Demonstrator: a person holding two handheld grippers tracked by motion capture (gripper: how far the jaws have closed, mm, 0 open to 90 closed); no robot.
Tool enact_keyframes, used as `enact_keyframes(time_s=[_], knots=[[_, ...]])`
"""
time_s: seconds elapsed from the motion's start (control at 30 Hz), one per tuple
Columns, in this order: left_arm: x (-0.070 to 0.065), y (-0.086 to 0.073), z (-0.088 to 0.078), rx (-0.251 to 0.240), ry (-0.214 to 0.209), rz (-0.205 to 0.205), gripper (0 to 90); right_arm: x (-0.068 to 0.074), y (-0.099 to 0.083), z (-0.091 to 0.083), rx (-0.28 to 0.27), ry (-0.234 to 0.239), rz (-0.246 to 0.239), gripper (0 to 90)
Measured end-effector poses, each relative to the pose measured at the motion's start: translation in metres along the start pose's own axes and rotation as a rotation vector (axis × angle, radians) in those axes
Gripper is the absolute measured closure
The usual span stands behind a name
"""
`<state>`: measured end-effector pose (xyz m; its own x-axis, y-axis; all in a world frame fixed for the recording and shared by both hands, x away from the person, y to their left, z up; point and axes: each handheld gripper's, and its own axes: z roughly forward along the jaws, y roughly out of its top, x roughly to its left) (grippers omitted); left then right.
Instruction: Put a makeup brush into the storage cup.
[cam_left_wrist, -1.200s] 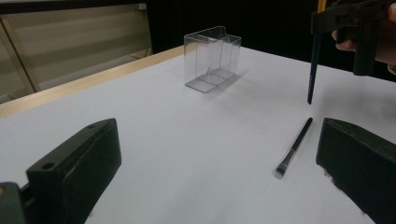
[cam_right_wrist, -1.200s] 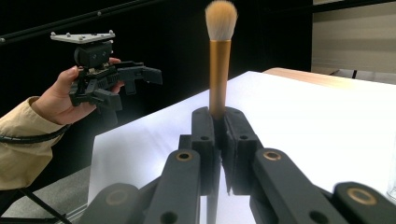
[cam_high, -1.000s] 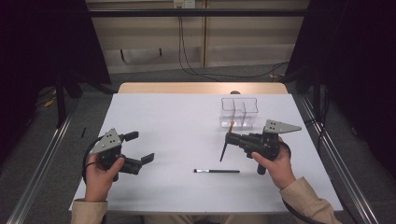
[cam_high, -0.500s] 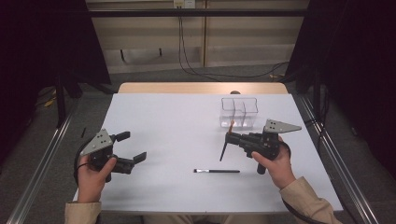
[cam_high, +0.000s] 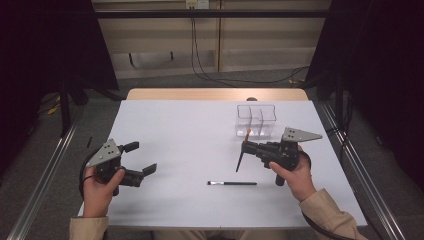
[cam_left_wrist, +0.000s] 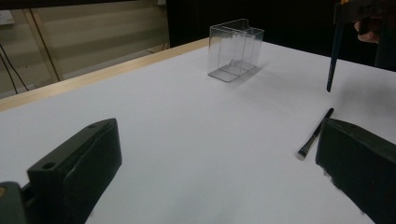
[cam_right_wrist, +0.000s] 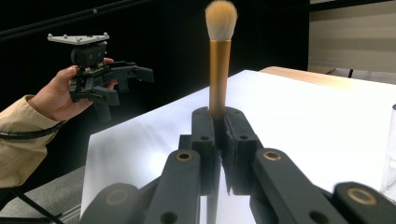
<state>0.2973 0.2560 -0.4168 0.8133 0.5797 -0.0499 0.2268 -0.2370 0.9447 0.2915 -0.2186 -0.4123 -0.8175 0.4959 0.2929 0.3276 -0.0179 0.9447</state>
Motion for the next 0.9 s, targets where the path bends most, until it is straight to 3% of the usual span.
enact_keyframes(time_s=[0.37,0.9], knots=[[0.001,-0.002,-0.001,0.000,0.005,-0.003,0.3,-0.009,0.004,-0.002,0.010,-0.029,-0.009,84.3],[0.001,-0.004,0.000,0.007,0.002,0.003,0.3,-0.029,0.029,-0.007,0.033,-0.091,-0.046,84.3]])
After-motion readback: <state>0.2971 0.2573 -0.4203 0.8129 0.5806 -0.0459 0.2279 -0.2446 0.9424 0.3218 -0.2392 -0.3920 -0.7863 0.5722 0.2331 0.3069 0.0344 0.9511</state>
